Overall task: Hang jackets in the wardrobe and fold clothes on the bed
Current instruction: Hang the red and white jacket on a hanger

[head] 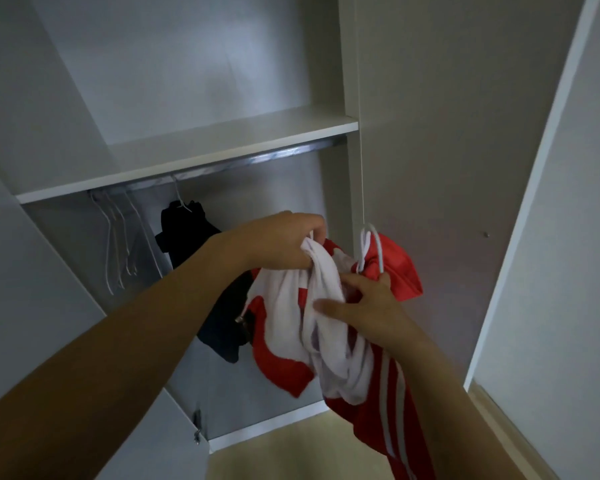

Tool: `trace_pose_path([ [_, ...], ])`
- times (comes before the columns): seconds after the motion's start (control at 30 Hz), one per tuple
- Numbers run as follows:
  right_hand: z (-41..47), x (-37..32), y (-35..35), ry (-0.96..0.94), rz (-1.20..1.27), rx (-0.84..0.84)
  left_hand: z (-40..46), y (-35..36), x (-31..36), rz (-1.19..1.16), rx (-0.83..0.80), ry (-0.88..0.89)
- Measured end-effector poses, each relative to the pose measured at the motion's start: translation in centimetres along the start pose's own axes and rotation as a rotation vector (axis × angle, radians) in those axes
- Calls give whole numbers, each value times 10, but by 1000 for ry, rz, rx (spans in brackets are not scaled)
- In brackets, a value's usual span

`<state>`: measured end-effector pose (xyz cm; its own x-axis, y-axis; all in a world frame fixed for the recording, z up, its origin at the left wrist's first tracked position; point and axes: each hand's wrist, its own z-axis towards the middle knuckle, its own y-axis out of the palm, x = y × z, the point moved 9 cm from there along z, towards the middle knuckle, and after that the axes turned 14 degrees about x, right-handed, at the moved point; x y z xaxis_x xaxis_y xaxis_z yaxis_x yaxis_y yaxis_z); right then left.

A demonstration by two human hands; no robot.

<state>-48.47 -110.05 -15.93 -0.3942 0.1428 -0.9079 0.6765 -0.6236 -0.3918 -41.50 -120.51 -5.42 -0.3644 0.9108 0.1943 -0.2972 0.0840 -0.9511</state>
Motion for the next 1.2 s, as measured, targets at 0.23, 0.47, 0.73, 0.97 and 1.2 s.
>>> trace_pose_path([
  [0.23, 4, 10, -5, 108, 163, 42, -6, 14, 0, -211, 102, -66],
  [0.47, 9, 6, -11, -54, -39, 180, 4, 14, 3, -179, 56, -53],
  [0.73, -4, 11, 4, 76, -14, -121, 11, 15, -8, -177, 103, -111],
  [0.97, 11, 8, -17, -33, 57, 231, 16, 9, 1, -217, 98, -65],
  [1.2, 8, 26, -38, 167, 512, 294, -59, 69, -69, -670, 313, -444],
])
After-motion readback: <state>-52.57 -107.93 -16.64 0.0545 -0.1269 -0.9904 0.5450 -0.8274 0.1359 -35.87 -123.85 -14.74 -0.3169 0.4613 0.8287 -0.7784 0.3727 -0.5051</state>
